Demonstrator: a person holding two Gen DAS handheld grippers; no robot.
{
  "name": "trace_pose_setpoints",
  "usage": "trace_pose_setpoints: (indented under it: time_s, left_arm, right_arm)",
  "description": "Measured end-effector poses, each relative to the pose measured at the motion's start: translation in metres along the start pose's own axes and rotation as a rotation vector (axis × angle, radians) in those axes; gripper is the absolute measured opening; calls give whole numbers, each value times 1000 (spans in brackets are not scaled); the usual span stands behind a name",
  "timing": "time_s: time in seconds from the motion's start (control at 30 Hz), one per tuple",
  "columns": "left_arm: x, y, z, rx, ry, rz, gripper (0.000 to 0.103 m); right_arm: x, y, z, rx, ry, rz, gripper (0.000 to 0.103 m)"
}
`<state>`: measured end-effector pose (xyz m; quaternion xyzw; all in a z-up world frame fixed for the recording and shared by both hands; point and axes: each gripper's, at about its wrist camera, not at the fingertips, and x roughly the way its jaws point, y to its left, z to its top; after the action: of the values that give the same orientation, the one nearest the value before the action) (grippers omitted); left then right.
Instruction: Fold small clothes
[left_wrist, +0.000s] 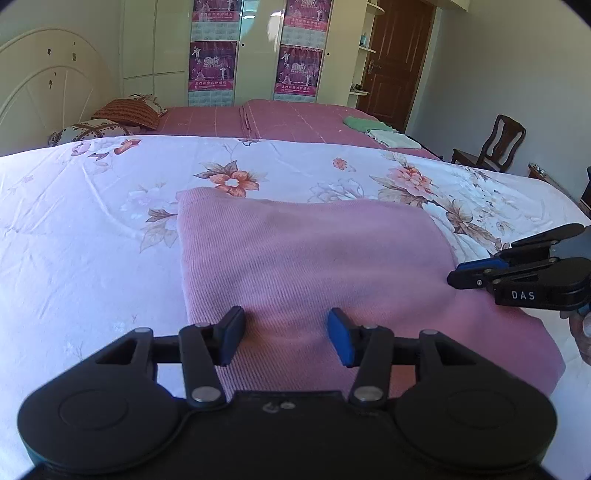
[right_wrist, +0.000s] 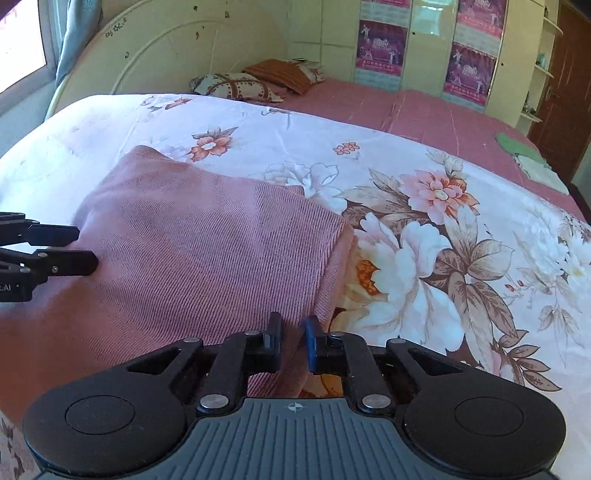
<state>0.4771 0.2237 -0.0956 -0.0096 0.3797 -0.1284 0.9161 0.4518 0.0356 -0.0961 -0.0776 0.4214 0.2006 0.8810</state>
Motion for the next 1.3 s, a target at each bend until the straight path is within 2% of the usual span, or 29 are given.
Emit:
trace_pose_setpoints:
  time_s: [0.1, 0.17, 0.27, 0.37, 0.43, 0.5, 0.63, 0.7, 0.83, 0.87, 0.97, 1.07, 1.1, 1.13, 1.17, 1.2, 1.23, 1.3]
  left_arm:
    - [-27, -3, -3, 10, -35, 2, 47]
    - [-51, -5, -13, 17, -68, 12, 47]
    - [-76, -5, -36, -23, -76, 18, 47]
    - [-83, -9, -60, -44, -51, 36, 47]
    - [-80, -13, -72, -43, -30, 50, 47]
    - [-77, -15, -77, -46, -21, 53, 47]
    - [-71, -14, -75, -59, -10, 53, 48]
    - [-73, -16, -73, -53, -12, 62, 48]
    - [-83, -19, -75, -55, -29, 85, 47]
    - [-85, -20, -77, -57, -30, 89, 47]
    - [-89, -21, -82, -70, -28, 102, 47]
    - [-90, -22, -86, -92, -27, 111, 47]
    - [-90, -22, -86, -100, -26, 111, 47]
    - [-89, -23, -86, -106, -23, 111, 47]
    - [-87, -24, -85, -108, -18, 115, 47]
    - [-85, -26, -84, -107, -15, 117, 47]
    - [-84, -27, -82, -102, -20, 111, 47]
    - [-81, -31, -79, -91, -25, 102, 47]
  right_arm:
    - [-7, 2, -3, -16, -15, -25, 11]
    - [-32, 5, -4, -9, -70, -25, 11]
    - [-74, 17, -17, -47, -116, 47, 11]
    - [-100, 33, -41, -126, -101, 129, 11]
    - [-102, 42, -56, -166, -76, 124, 11]
    - [-96, 46, -65, -178, -65, 53, 11]
    - [-84, 38, -68, -80, -29, 66, 11]
    - [-78, 40, -65, -84, -12, 41, 11]
    - [-86, 33, -64, -38, -29, 34, 12]
    - [-88, 30, -66, -21, -31, 35, 14]
    - [-95, 28, -73, 22, -43, 43, 35]
    - [-97, 31, -76, 36, -57, 83, 38]
    - [-96, 31, -77, 48, -53, 100, 34]
    - [-93, 32, -77, 49, -45, 96, 26]
    - [-88, 33, -78, 45, -23, 88, 11]
    - [-85, 33, -79, 42, -15, 100, 2]
    - [-85, 31, -79, 39, -32, 117, 2]
    - [-90, 26, -77, 41, -75, 80, 2]
